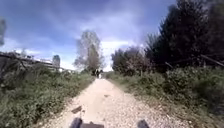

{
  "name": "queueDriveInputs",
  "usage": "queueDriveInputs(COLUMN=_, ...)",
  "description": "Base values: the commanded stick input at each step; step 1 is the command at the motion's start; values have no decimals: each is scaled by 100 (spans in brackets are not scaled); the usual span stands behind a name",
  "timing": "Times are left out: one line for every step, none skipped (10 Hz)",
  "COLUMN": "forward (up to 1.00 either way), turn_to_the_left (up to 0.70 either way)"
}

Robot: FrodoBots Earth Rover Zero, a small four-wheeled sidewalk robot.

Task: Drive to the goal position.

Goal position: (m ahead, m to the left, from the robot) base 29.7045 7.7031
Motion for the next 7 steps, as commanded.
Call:
queueDriveInputs(forward=70, turn_to_the_left=0)
queueDriveInputs(forward=70, turn_to_the_left=0)
queueDriveInputs(forward=70, turn_to_the_left=0)
queueDriveInputs(forward=70, turn_to_the_left=0)
queueDriveInputs(forward=70, turn_to_the_left=0)
queueDriveInputs(forward=70, turn_to_the_left=0)
queueDriveInputs(forward=70, turn_to_the_left=0)
